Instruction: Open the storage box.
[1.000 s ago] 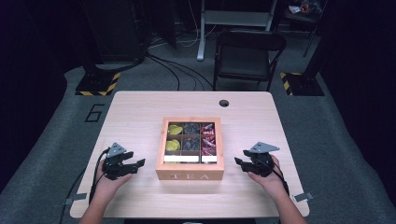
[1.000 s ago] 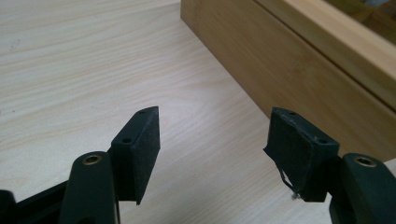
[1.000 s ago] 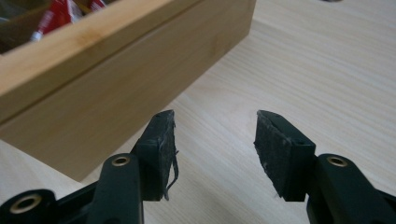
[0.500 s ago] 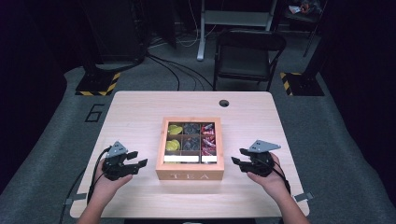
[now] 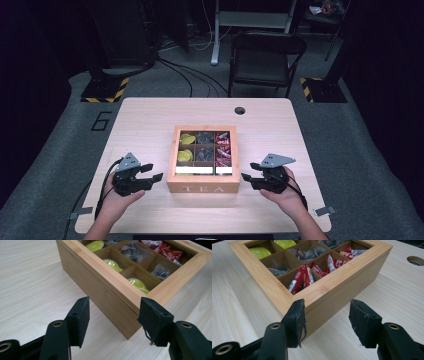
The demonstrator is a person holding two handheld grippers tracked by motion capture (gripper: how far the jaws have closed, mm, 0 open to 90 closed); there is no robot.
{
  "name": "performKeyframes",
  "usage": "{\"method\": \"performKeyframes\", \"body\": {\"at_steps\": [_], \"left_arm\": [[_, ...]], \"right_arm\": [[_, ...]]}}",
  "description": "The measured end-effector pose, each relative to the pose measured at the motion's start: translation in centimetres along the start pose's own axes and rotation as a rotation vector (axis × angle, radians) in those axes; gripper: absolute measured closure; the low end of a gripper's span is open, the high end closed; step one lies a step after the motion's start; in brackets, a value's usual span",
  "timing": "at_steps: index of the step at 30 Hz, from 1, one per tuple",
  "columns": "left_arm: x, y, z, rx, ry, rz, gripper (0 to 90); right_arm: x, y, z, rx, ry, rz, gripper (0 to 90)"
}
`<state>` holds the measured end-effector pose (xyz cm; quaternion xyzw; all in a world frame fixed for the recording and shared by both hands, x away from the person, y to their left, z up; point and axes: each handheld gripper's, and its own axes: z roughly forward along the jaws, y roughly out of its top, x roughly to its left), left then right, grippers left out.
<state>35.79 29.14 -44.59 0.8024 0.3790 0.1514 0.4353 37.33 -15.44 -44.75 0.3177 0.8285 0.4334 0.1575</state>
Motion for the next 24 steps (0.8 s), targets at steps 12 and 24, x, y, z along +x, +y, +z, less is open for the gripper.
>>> {"method": "performKeyframes", "body": {"at_steps": [12,24], "left_arm": [[-1.2,-0.1,0.6,0.004,-0.036,0.023,38.5],[-2.0,-0.5,1.4,0.011,-0.071,0.039,39.7]], "right_arm": [[0.9,-0.2,0.0,-0.02,0.02,-0.019,43.3],[1.1,-0.5,0.3,-0.016,0.022,-0.009,41.8]]}}
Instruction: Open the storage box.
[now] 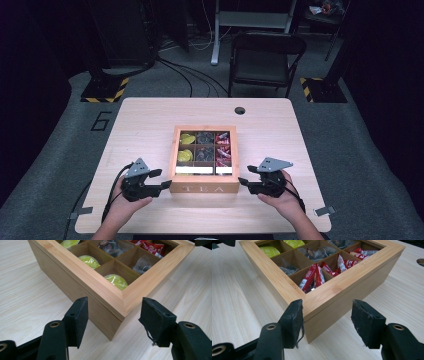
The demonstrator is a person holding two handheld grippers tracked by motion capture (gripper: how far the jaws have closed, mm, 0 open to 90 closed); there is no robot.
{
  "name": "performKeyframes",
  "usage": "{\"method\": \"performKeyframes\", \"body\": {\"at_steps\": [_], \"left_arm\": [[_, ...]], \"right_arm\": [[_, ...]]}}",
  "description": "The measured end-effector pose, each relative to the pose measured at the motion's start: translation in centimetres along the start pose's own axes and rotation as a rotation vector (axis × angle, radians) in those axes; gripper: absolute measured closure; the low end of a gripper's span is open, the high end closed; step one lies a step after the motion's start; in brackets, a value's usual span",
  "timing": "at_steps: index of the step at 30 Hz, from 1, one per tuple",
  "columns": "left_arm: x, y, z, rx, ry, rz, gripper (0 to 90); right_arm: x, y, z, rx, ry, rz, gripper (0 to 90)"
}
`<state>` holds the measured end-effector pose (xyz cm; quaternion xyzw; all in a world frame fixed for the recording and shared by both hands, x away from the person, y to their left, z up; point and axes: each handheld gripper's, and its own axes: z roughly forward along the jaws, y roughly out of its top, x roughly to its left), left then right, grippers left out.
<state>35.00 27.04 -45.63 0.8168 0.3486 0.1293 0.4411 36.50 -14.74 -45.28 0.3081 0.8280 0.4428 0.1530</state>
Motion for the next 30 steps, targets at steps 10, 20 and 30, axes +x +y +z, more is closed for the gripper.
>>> {"method": "performKeyframes", "body": {"at_steps": [10,20,30], "left_arm": [[-0.4,-0.5,0.8,0.019,-0.009,0.012,40.0],[-0.6,-0.9,1.5,0.043,-0.009,0.02,45.3],[-0.6,-1.1,2.0,0.061,0.001,0.037,49.7]], "right_arm": [[0.0,-0.1,0.0,-0.009,0.0,-0.001,41.3],[-0.1,-0.2,0.0,-0.014,-0.001,-0.005,41.3],[-0.1,-0.4,0.0,-0.018,0.001,-0.002,41.3]]}}
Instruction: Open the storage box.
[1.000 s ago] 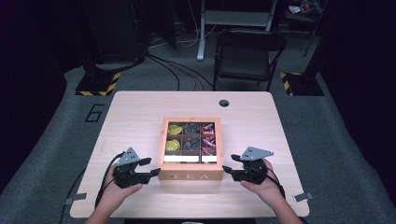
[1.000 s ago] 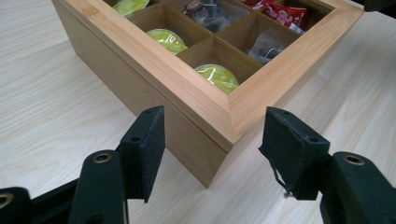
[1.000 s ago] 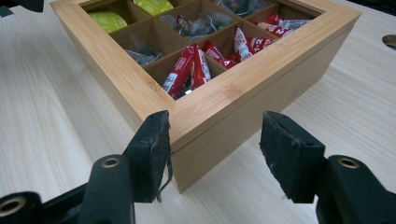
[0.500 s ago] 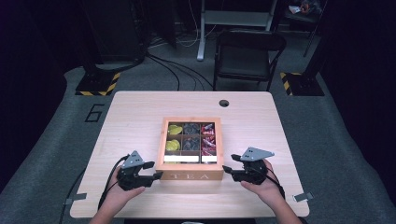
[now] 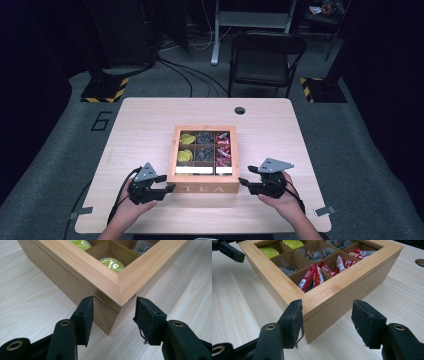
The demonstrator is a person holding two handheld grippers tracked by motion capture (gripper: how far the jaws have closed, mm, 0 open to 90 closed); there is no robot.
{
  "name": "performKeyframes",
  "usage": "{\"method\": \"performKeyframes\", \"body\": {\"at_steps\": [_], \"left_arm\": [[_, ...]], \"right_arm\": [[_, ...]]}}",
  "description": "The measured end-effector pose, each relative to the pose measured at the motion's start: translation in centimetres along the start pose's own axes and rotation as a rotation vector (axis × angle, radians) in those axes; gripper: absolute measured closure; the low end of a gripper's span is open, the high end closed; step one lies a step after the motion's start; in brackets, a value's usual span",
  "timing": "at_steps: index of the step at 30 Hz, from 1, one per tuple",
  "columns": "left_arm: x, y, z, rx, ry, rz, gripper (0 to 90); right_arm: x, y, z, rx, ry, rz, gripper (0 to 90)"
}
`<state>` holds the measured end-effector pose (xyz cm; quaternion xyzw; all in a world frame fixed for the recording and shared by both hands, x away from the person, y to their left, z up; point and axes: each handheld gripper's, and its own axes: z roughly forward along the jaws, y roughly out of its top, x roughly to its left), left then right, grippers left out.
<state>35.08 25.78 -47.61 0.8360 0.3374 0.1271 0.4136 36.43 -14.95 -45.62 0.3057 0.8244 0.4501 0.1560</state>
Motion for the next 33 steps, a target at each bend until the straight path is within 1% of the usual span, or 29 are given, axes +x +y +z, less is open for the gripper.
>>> {"method": "performKeyframes", "body": {"at_steps": [1,3,6,9,11,12,17,18,19,20,21,23,24,25,28,29,30,31,32,33], "left_arm": [[0.0,0.0,0.0,-0.007,0.001,-0.008,49.8],[0.0,0.1,0.0,-0.007,0.006,-0.002,49.5],[-0.1,0.2,0.0,-0.008,0.013,0.003,49.4],[-0.1,0.2,-0.1,-0.006,0.012,0.002,50.0],[-0.1,0.2,-0.1,0.001,0.016,0.013,50.3],[-0.2,0.2,-0.2,-0.003,0.025,0.02,50.5],[-0.3,0.2,-0.2,-0.008,0.03,0.024,51.8],[-0.3,0.2,-0.2,-0.008,0.035,0.033,52.2],[-0.3,0.3,-0.3,-0.003,0.017,0.022,52.4],[-0.3,0.3,-0.3,-0.003,0.017,0.022,52.3],[-0.3,0.3,-0.3,-0.009,0.02,0.025,52.3],[-0.2,0.4,-0.3,-0.005,0.014,0.025,52.4],[-0.3,0.4,-0.3,-0.008,0.018,0.029,52.4],[-0.3,0.4,-0.3,0.0,0.018,0.034,52.3],[-0.3,0.5,-0.3,-0.005,0.013,0.028,52.3],[-0.3,0.5,-0.3,-0.012,0.021,0.03,52.3],[-0.3,0.5,-0.3,-0.013,0.021,0.029,52.3],[-0.3,0.5,-0.4,-0.008,0.011,0.033,52.3],[-0.3,0.5,-0.3,-0.015,0.013,0.031,52.3],[-0.2,0.6,-0.4,-0.008,0.007,0.033,52.3]], "right_arm": [[0.0,0.0,0.0,0.003,-0.001,0.005,41.3],[0.1,-0.1,0.0,0.004,-0.005,0.012,41.3],[0.0,-0.1,0.0,0.002,-0.001,0.001,41.3],[-0.1,-0.1,0.0,-0.001,0.001,0.002,41.3],[0.0,-0.2,0.0,0.001,0.0,0.013,41.4],[0.0,-0.2,0.0,0.0,0.0,0.014,41.4],[-0.1,-0.3,0.0,-0.006,0.002,0.019,41.7],[-0.1,-0.3,0.0,-0.009,0.007,0.012,41.8],[0.0,-0.3,-0.1,-0.01,0.009,0.018,41.7],[0.0,-0.3,-0.1,-0.01,0.009,0.018,41.7],[0.0,-0.3,-0.2,-0.02,0.034,0.003,41.1],[0.2,-0.3,-0.2,-0.022,0.041,0.009,41.0],[0.3,-0.2,-0.1,-0.024,0.047,-0.004,41.0],[0.7,-0.2,0.1,-0.009,0.061,-0.02,41.0],[0.9,-0.2,0.4,-0.002,0.066,-0.031,41.0],[1.0,-0.2,0.5,0.004,0.07,-0.034,41.0],[1.0,-0.3,0.6,0.009,0.072,-0.04,40.7],[1.0,-0.3,0.8,0.013,0.075,-0.046,40.6],[1.1,-0.4,0.8,0.02,0.072,-0.038,40.6],[1.0,-0.4,0.9,0.026,0.073,-0.037,40.5]]}}
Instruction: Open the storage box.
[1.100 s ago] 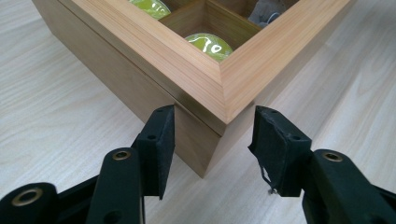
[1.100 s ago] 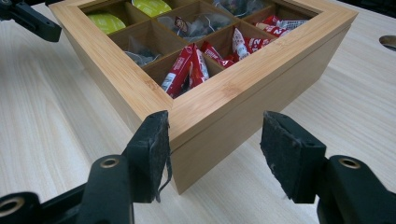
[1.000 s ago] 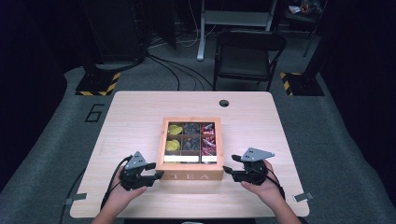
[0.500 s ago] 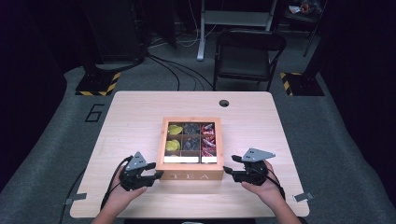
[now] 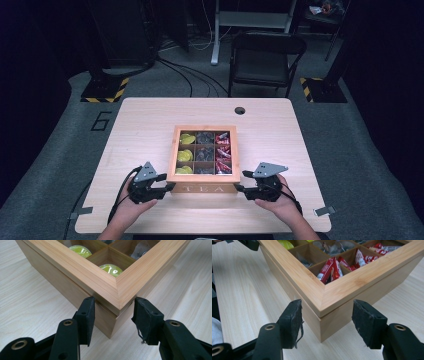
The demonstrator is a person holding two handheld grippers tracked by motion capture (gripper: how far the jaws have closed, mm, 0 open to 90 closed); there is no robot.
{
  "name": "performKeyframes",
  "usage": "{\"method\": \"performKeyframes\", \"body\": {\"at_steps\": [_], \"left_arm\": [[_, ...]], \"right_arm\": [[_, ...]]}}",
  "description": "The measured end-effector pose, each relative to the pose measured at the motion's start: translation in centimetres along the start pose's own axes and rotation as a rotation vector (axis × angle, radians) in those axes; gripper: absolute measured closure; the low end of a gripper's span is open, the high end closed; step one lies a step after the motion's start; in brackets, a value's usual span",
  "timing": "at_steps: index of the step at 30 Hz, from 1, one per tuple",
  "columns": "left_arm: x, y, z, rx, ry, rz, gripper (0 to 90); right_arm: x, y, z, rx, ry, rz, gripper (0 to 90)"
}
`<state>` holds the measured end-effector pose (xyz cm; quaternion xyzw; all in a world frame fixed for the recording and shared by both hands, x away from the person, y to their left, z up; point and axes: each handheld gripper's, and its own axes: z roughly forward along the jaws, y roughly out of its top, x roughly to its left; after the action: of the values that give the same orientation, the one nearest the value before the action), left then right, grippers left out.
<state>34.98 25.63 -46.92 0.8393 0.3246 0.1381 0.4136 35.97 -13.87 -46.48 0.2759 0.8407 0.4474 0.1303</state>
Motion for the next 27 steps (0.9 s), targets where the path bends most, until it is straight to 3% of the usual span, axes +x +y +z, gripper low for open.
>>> {"method": "performKeyframes", "body": {"at_steps": [10,14,15,18,20,27], "left_arm": [[0.0,0.1,0.0,0.001,-0.003,-0.007,52.3],[0.2,0.2,0.0,-0.007,-0.007,-0.009,52.3],[0.1,0.2,0.0,-0.014,-0.013,-0.024,52.2],[0.2,0.2,0.0,-0.018,-0.014,-0.019,52.2],[0.2,0.3,-0.1,-0.018,-0.02,-0.015,51.9],[0.3,0.9,-0.3,-0.059,0.018,0.01,43.5]], "right_arm": [[-0.1,-0.1,1.2,0.039,0.026,0.031,43.9],[-0.2,0.2,1.4,0.031,0.018,0.047,44.1],[-0.2,0.2,1.4,0.024,0.017,0.044,44.7],[-0.3,0.3,1.3,0.026,0.027,0.031,45.2],[-0.3,0.4,1.3,0.023,0.03,0.054,45.8],[-0.3,0.7,0.8,-0.014,0.031,0.067,47.6]]}}
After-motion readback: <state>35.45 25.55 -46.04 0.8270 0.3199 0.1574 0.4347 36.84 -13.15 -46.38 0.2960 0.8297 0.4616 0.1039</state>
